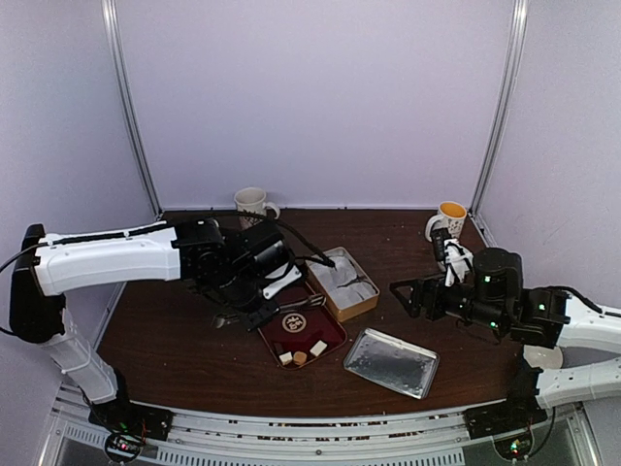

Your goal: Pack the chocolate

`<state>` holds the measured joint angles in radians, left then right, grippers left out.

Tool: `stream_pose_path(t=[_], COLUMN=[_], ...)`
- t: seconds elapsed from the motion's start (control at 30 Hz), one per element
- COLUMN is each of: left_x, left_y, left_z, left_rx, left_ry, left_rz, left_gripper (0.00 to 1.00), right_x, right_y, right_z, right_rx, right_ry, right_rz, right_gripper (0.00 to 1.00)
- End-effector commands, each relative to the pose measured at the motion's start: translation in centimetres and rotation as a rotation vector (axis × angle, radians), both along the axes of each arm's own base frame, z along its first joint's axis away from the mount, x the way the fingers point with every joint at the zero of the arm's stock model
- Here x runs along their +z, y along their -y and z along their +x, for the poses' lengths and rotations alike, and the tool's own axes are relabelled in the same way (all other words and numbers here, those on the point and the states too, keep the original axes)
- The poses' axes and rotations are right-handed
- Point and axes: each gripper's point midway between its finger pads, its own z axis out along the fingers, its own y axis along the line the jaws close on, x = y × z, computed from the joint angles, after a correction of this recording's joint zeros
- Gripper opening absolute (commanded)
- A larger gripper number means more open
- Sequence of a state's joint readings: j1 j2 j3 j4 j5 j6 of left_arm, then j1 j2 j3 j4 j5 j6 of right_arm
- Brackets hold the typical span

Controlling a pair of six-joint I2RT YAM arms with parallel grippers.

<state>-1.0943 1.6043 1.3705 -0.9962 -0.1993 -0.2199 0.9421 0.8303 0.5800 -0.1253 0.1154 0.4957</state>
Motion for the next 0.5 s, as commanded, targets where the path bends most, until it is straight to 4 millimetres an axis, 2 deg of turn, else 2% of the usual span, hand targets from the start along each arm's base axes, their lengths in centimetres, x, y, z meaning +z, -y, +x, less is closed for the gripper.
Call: stream_pose_path(t=[0.0,0.23,0.47], left_x=[2.2,3.5,2.9], left_y=[1.8,3.0,5.1], left_z=[3.2,6.8,9.8], left_rx=[0.063,0.122,0.125], left_ry=[0.107,0.161,0.154], left_rz=[-0.073,-0.18,-0.263], left_gripper=[0.18,0.18,0.18], right_x=[-0.1,-0.2,-0.1], right_y=[1.2,2.4,3.2], right_z=[0.8,1.4,1.7], right_rx=[-0.059,-0.127,-0.158], right_ry=[0.022,0.039,0.055], right_rz=[-0.059,-0.086,-0.101], right_gripper=[0.85,0.85,0.85])
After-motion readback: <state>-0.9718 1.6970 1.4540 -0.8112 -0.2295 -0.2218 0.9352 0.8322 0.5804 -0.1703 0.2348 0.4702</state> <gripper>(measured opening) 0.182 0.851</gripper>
